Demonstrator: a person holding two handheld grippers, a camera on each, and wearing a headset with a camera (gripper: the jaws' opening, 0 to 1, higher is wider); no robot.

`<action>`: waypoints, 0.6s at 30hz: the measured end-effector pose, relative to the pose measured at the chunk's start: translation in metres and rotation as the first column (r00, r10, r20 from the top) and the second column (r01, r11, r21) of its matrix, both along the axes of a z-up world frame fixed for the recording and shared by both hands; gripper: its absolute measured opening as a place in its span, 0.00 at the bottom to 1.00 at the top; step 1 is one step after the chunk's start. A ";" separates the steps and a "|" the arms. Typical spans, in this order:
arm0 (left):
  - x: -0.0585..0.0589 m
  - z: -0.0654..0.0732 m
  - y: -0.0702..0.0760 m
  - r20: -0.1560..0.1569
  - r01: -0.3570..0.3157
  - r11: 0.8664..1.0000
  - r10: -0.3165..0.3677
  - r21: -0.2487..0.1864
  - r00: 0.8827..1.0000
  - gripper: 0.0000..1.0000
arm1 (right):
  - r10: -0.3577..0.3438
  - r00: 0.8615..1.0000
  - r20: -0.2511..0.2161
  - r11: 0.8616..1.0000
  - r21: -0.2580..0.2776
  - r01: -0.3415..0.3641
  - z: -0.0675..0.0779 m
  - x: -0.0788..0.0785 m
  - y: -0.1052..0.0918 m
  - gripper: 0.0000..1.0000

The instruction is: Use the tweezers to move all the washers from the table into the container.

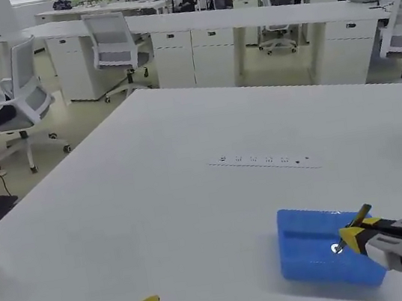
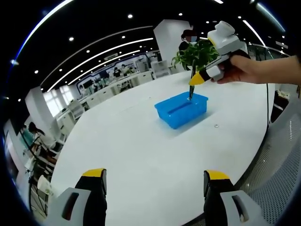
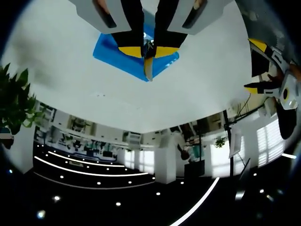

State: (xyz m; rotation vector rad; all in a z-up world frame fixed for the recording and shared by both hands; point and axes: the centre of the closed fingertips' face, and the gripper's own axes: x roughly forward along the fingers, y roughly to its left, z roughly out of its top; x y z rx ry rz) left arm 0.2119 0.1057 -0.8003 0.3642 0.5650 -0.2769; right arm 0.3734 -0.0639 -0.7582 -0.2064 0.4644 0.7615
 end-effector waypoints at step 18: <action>-0.002 -0.005 -0.003 -0.027 0.021 1.000 -0.020 0.016 0.999 0.87 | -0.032 0.994 -0.102 0.996 -0.081 0.024 -0.058 0.009 -0.010 0.03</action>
